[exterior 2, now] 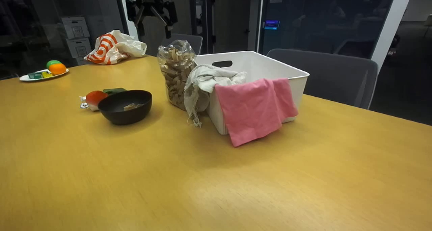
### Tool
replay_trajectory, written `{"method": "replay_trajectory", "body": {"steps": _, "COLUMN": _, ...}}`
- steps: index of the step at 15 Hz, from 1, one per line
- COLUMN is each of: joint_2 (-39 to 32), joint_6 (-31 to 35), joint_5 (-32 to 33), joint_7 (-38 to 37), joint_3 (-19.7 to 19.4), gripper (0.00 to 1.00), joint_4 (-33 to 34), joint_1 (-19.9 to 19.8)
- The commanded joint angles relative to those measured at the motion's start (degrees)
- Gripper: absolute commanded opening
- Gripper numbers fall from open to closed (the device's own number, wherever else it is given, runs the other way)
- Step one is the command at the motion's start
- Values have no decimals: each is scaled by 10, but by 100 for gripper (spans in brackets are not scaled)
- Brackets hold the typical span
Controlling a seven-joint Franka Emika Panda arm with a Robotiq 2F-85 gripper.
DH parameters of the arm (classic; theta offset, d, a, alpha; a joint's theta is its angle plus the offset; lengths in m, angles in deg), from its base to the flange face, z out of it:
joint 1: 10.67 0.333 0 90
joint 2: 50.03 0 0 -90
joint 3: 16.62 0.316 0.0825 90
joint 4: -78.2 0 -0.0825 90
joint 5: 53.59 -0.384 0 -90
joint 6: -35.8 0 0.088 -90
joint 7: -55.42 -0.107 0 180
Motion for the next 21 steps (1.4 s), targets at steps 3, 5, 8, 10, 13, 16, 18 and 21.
{"method": "replay_trajectory", "body": {"steps": 3, "joint_2": 3, "joint_6": -74, "joint_5": -56, "joint_7": 12, "joint_3": -3, "gripper": 100, "joint_4": 2, "joint_1": -2}}
{"method": "replay_trajectory", "body": {"steps": 5, "joint_2": 1, "joint_6": -77, "joint_5": -58, "joint_7": 12, "joint_3": -3, "gripper": 100, "joint_4": 0, "joint_1": -2}}
{"method": "replay_trajectory", "body": {"steps": 8, "joint_2": -2, "joint_6": -77, "joint_5": -58, "joint_7": 12, "joint_3": -3, "gripper": 100, "joint_4": 0, "joint_1": -2}}
{"method": "replay_trajectory", "body": {"steps": 10, "joint_2": 4, "joint_6": -77, "joint_5": -68, "joint_7": 15, "joint_3": -3, "gripper": 100, "joint_4": -5, "joint_1": -1}}
{"method": "replay_trajectory", "body": {"steps": 13, "joint_2": 8, "joint_6": -54, "joint_5": -74, "joint_7": 17, "joint_3": 4, "gripper": 100, "joint_4": -41, "joint_1": 5}}
{"method": "replay_trajectory", "body": {"steps": 16, "joint_2": -4, "joint_6": -11, "joint_5": -61, "joint_7": 10, "joint_3": 15, "gripper": 100, "joint_4": -77, "joint_1": 13}}
{"method": "replay_trajectory", "body": {"steps": 18, "joint_2": -14, "joint_6": 38, "joint_5": -55, "joint_7": 34, "joint_3": 24, "gripper": 100, "joint_4": -100, "joint_1": 20}}
{"method": "replay_trajectory", "body": {"steps": 21, "joint_2": -42, "joint_6": 81, "joint_5": -32, "joint_7": 72, "joint_3": 35, "gripper": 100, "joint_4": -115, "joint_1": 28}}
